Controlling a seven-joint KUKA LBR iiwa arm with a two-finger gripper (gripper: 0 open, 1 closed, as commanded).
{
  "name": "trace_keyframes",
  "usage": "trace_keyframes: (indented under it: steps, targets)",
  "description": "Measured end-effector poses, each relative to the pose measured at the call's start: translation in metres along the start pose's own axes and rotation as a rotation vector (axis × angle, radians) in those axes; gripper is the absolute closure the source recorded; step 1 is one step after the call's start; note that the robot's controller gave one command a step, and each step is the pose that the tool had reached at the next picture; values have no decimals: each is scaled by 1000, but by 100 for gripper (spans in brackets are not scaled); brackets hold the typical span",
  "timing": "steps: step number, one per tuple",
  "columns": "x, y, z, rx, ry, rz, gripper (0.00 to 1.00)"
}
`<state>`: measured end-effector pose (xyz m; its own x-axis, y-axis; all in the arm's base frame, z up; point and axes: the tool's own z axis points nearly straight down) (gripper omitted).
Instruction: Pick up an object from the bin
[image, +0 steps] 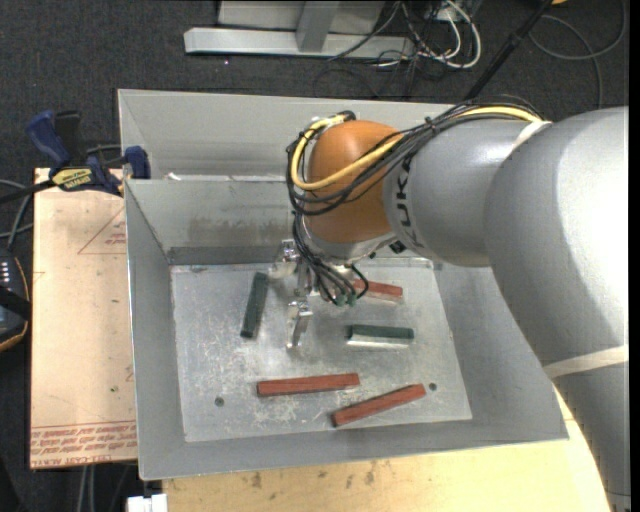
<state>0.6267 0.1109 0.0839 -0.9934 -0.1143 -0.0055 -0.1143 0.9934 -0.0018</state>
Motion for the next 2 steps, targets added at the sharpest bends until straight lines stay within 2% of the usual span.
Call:
trace_keyframes:
  steps: [1,2]
  targets:
    - [-21,30,6,-4,-10,-141,100]
    - [-19,31,8,-5,-7,-141,0]
